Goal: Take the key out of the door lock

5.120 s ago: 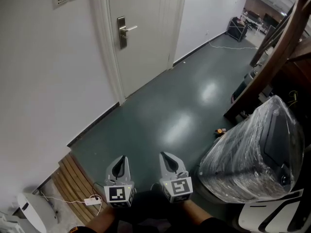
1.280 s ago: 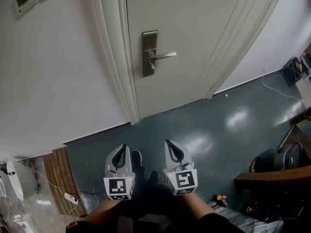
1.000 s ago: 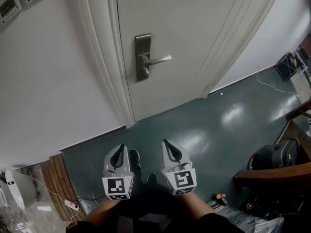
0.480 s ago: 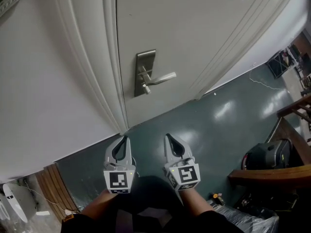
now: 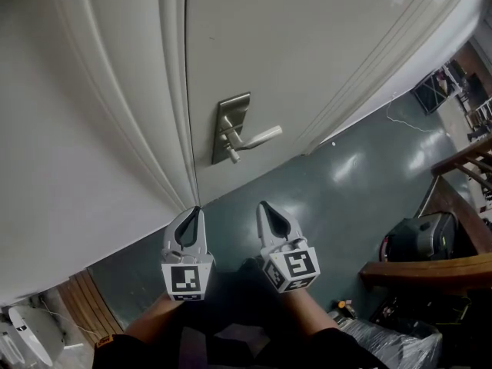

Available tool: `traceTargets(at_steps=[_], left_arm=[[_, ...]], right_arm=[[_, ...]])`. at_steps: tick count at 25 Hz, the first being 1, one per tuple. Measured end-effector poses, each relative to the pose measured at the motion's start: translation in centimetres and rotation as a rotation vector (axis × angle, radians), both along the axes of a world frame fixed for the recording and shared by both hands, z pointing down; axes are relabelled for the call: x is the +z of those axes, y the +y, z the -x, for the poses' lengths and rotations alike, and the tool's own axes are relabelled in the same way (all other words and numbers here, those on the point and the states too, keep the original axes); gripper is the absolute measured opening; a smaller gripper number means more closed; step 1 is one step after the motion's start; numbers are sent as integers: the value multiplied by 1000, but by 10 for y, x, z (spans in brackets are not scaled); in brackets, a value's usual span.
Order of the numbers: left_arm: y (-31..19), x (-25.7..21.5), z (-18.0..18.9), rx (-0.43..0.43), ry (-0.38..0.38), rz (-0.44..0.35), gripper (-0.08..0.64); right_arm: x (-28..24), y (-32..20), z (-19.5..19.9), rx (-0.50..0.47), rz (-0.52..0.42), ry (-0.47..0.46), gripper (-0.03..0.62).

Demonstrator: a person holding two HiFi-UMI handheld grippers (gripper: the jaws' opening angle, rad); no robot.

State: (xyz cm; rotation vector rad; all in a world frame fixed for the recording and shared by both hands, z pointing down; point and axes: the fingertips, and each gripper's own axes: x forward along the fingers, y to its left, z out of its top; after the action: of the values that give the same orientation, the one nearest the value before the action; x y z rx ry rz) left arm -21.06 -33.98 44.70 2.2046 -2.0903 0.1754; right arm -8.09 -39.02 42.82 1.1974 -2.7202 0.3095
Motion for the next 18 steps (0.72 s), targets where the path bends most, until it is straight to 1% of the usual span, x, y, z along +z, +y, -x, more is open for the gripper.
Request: traceTargets(at_steps=[5,10,15,18], left_arm=[[-10,5,6,-17,-4,16,15],[-22,15,15,-73,-17,34,15],[-37,20,22,-137,-16,57,15],[-47,23,24,-166,-10,69,15]], right_arm=[[11,-17,12,-39,71,-35,-8],[25,-39,22,-92,121,-56,-8],[41,-61,37,-177,228,-115,-6],[49,-74,44,-226,300,-167,-2]])
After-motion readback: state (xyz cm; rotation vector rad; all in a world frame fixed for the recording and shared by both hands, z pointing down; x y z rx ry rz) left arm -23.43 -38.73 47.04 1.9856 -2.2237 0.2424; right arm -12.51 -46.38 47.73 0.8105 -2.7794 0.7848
